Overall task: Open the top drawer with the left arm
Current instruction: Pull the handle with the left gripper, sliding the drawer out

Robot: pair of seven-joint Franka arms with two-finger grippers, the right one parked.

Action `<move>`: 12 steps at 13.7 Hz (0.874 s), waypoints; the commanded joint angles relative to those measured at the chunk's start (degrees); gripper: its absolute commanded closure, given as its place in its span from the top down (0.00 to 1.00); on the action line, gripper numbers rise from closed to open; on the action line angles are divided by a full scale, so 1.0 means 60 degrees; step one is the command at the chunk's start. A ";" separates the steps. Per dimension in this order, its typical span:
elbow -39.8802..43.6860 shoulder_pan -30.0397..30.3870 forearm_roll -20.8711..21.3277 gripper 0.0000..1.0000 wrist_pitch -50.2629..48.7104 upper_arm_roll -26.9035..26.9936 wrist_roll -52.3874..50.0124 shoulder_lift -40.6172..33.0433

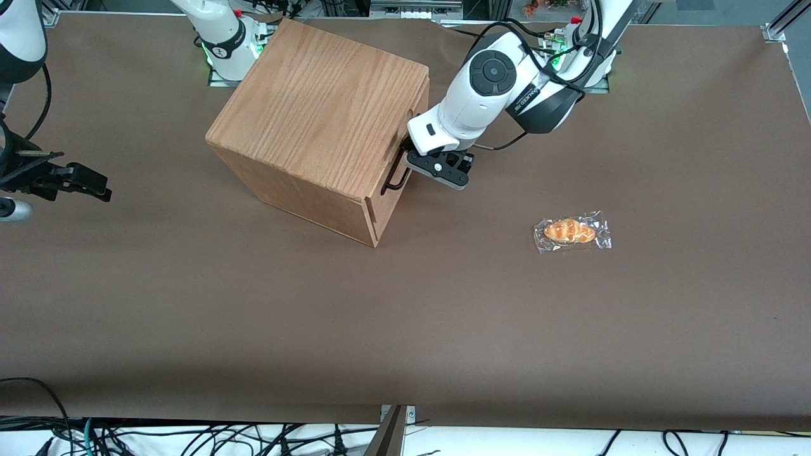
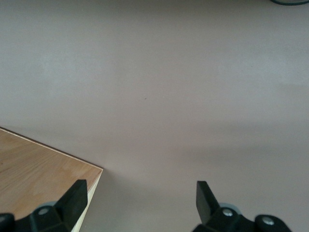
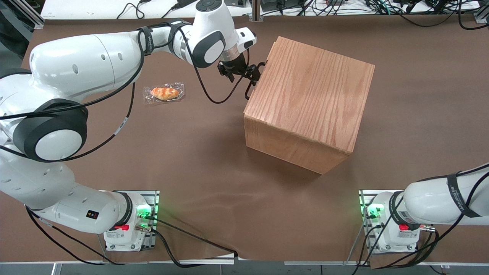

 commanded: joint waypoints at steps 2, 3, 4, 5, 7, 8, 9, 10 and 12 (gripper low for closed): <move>-0.0168 0.0184 0.0844 1.00 -0.0153 0.0083 -0.0021 -0.0174; -0.0168 0.0272 0.0859 1.00 -0.0256 0.0098 0.0008 -0.0203; -0.0168 0.0374 0.0859 1.00 -0.0388 0.0112 0.0109 -0.0218; -0.0168 0.0477 0.0859 1.00 -0.0548 0.0142 0.0313 -0.0276; -0.0168 0.0711 0.0859 1.00 -0.0579 0.0186 0.0491 -0.0320; -0.0168 0.0756 0.0874 1.00 -0.0579 0.0186 0.0535 -0.0349; -0.0168 0.0829 0.0859 1.00 -0.0637 0.0229 0.0680 -0.0364; -0.0168 0.0917 0.0859 1.00 -0.0768 0.0259 0.0899 -0.0364; -0.0168 0.1034 0.0859 1.00 -0.0828 0.0390 0.1280 -0.0408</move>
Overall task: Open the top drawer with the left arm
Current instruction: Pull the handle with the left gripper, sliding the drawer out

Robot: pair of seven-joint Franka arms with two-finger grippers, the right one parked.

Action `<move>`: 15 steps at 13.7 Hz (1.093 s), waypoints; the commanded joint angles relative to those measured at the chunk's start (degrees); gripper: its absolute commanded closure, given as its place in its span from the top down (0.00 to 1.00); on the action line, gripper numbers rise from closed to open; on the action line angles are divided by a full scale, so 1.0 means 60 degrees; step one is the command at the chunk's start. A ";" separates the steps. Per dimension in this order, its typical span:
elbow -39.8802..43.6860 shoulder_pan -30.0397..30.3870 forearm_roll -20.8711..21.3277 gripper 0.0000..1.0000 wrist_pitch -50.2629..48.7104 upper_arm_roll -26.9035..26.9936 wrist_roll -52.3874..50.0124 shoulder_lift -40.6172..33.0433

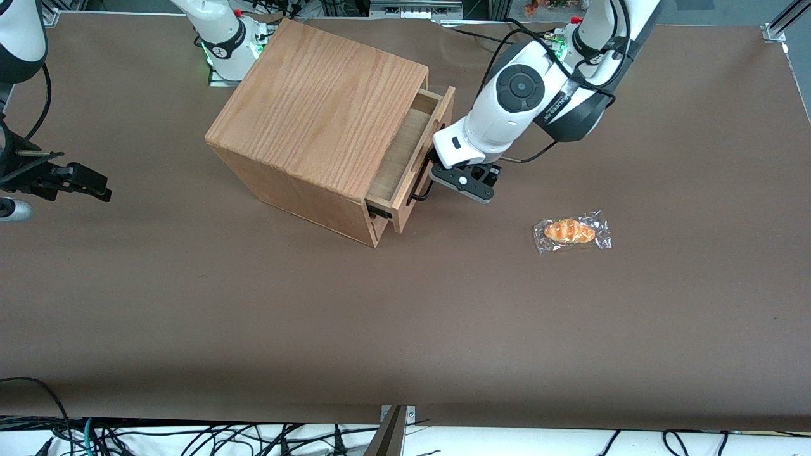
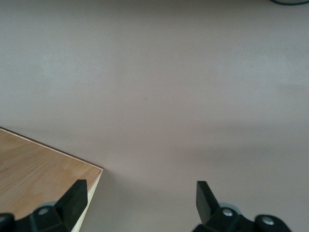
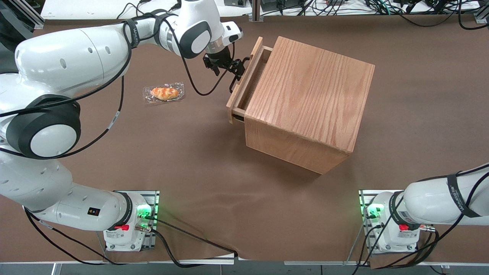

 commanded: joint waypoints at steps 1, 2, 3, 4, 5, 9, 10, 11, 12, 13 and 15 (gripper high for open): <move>-0.0151 0.0133 0.0596 1.00 0.0002 0.0418 0.0384 -0.0165; -0.0151 0.0177 0.0596 1.00 -0.0013 0.0478 0.0545 -0.0179; -0.0151 0.0279 0.0596 1.00 -0.0027 0.0478 0.0692 -0.0179; -0.0151 0.0396 0.0596 1.00 -0.0158 0.0493 0.0882 -0.0179; -0.0151 0.0513 0.0596 1.00 -0.0188 0.0493 0.1101 -0.0179; -0.0151 0.0734 0.0596 1.00 -0.0218 0.0785 0.1688 -0.0179; -0.0151 0.0748 0.0596 1.00 -0.0218 0.0945 0.1893 -0.0179; -0.0151 0.0748 0.0596 1.00 -0.0218 0.1063 0.2112 -0.0194; -0.0151 0.0763 0.0582 1.00 -0.0334 0.1195 0.2288 -0.0194; -0.0151 0.0763 0.0582 1.00 -0.0451 0.1298 0.2421 -0.0194; -0.0151 0.0908 0.0582 1.00 -0.0583 0.1400 0.2641 -0.0238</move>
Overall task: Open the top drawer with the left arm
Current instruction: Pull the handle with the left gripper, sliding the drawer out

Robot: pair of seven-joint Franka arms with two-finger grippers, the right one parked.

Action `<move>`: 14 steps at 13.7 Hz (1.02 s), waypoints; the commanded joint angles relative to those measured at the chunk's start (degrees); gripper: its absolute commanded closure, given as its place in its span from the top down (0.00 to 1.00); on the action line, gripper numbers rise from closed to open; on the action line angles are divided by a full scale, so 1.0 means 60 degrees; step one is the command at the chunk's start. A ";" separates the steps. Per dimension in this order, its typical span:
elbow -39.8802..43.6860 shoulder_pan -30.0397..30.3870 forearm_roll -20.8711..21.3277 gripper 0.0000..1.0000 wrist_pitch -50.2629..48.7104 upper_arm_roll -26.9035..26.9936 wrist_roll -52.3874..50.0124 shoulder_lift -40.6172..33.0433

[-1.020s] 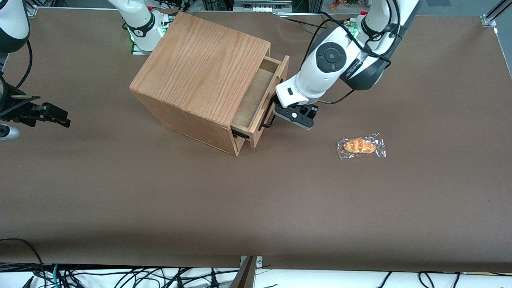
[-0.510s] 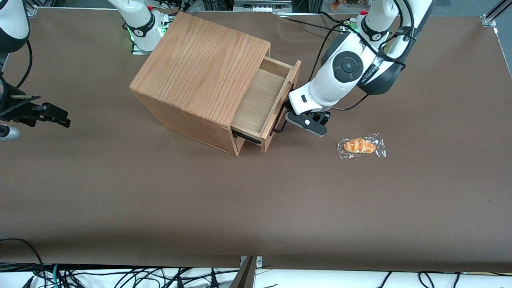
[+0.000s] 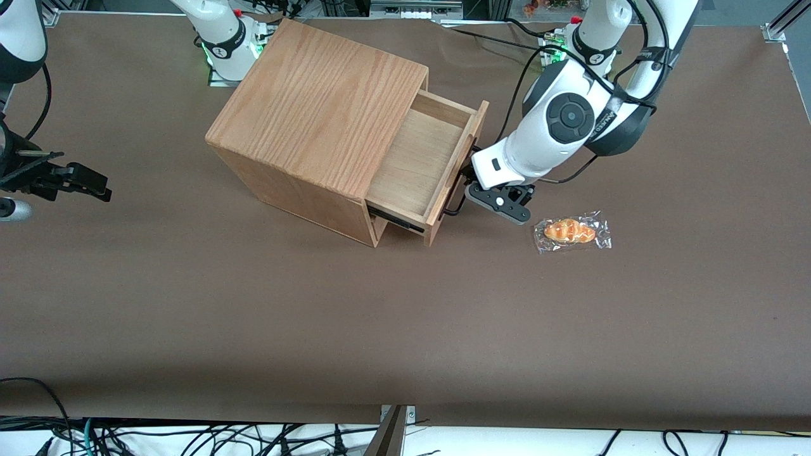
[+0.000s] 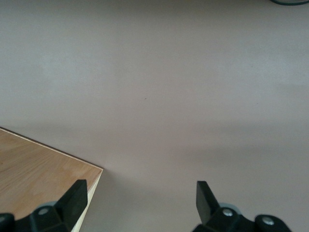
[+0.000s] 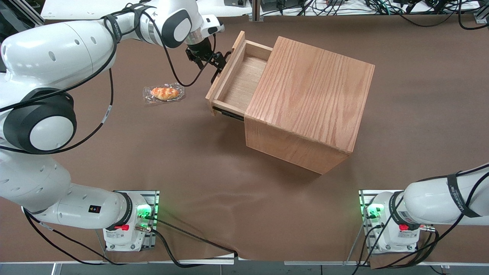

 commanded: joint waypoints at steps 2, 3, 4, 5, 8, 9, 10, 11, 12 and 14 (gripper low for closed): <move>-0.0116 0.0430 0.1015 1.00 -0.0240 0.0716 0.1075 -0.0175; -0.0116 0.0430 0.1015 1.00 -0.0255 0.0803 0.1105 -0.0175; -0.0116 0.0445 0.1000 1.00 -0.0270 0.0848 0.1177 -0.0175; -0.0101 0.0445 0.1014 1.00 -0.0313 0.0892 0.1323 -0.0175; -0.0115 0.0489 0.1000 1.00 -0.0504 0.1009 0.1602 -0.0219; -0.0101 0.0489 0.0927 1.00 -0.0504 0.1009 0.1603 -0.0219; -0.0101 0.0489 0.0883 1.00 -0.0504 0.1009 0.1603 -0.0219; -0.0101 0.0489 0.0854 1.00 -0.0504 0.0995 0.1588 -0.0219; -0.0086 0.0489 0.0592 1.00 -0.0504 0.0995 0.1588 -0.0205; -0.0086 0.0489 -0.0256 1.00 -0.0504 0.1009 0.1646 -0.0219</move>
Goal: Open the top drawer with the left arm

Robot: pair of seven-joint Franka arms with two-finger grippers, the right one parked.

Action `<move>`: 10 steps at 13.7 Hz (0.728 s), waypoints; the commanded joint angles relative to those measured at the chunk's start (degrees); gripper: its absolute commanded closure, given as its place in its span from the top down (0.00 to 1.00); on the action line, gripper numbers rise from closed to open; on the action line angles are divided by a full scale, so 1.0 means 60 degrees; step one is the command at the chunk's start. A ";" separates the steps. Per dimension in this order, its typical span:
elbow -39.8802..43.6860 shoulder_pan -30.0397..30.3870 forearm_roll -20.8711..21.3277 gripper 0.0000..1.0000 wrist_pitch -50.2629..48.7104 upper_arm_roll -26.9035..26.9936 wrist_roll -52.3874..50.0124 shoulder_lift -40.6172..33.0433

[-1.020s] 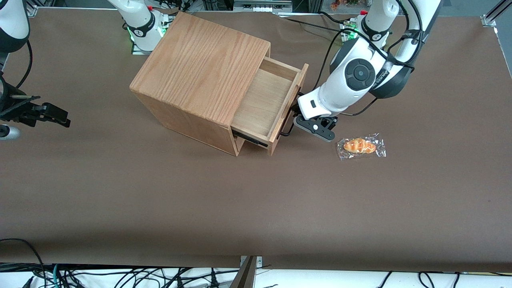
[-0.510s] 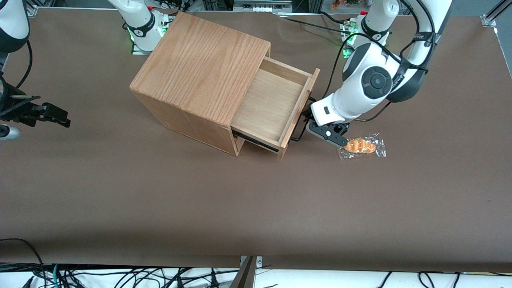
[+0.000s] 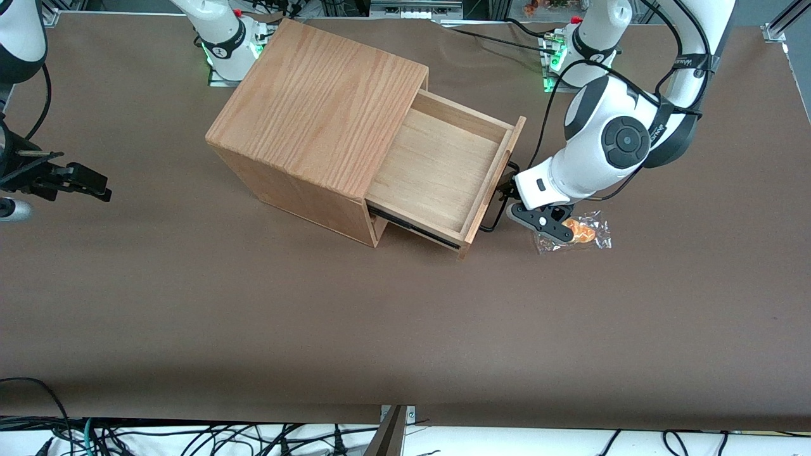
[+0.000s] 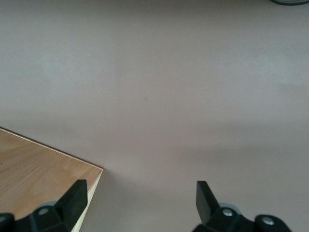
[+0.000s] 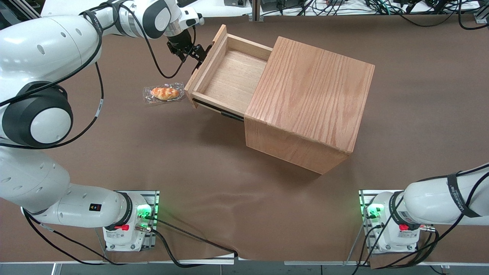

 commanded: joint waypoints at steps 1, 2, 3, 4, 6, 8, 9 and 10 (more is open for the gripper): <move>-0.0149 0.0054 -0.0234 1.00 -0.0170 0.0230 0.0518 -0.0179; -0.0135 0.0054 -0.0352 1.00 -0.0170 0.0230 0.0664 -0.0179; -0.0120 0.0054 -0.0585 1.00 -0.0185 0.0230 0.0869 -0.0179; -0.0120 0.0054 -0.0849 1.00 -0.0272 0.0230 0.1001 -0.0194; -0.0047 0.0054 -0.1186 1.00 -0.0535 0.0303 0.1090 -0.0208; 0.0055 0.0054 -0.1364 1.00 -0.0682 0.0333 0.1135 -0.0223; 0.0288 0.0054 -0.1364 1.00 -0.0944 0.0333 0.1106 -0.0237; 0.0580 0.0054 -0.1349 1.00 -0.1309 0.0347 0.1062 -0.0325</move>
